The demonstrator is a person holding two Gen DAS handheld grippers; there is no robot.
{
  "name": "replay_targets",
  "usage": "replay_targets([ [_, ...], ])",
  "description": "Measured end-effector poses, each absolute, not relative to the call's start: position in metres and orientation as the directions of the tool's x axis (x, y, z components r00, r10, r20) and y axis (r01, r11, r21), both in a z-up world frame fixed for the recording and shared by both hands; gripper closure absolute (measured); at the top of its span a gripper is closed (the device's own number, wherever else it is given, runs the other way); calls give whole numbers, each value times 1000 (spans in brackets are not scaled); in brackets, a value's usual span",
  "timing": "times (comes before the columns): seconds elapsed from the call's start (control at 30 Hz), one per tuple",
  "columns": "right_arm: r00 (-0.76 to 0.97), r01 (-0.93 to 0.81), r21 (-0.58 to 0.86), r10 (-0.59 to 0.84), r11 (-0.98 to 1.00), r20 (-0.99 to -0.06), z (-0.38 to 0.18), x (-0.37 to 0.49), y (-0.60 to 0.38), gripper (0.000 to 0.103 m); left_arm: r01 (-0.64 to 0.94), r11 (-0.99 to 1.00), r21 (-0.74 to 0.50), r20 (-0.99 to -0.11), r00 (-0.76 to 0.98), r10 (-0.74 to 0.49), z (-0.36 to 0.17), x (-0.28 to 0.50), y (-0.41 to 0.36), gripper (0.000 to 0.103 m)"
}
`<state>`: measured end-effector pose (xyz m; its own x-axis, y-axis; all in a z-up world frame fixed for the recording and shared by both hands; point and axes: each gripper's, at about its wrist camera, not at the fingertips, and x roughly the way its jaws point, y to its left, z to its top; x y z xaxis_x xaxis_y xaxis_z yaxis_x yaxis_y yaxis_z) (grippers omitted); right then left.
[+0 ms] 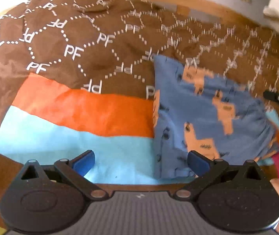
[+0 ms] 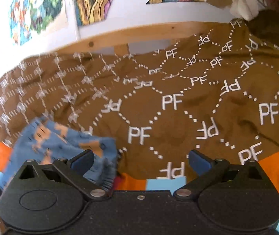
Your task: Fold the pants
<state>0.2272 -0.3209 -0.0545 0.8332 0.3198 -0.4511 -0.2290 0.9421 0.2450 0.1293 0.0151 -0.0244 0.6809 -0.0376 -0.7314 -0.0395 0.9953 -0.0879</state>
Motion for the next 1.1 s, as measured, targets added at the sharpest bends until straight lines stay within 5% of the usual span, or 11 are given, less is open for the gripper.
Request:
replay_targets([
  [0.3,734,-338,506,559,794,-387,-63,233,-327,1,81,960,-267,-677,693,-247,-20,133,7,0],
  [0.57,626,-449,552,688,703,-367,-75,246,-312,1,88,878,-470,-603,695,-392,-42,159,27,0],
  [1.1,432,-529,669,845,521,-317,-84,286,-318,1,219,825,-521,-575,624,-529,-50,167,32,0],
])
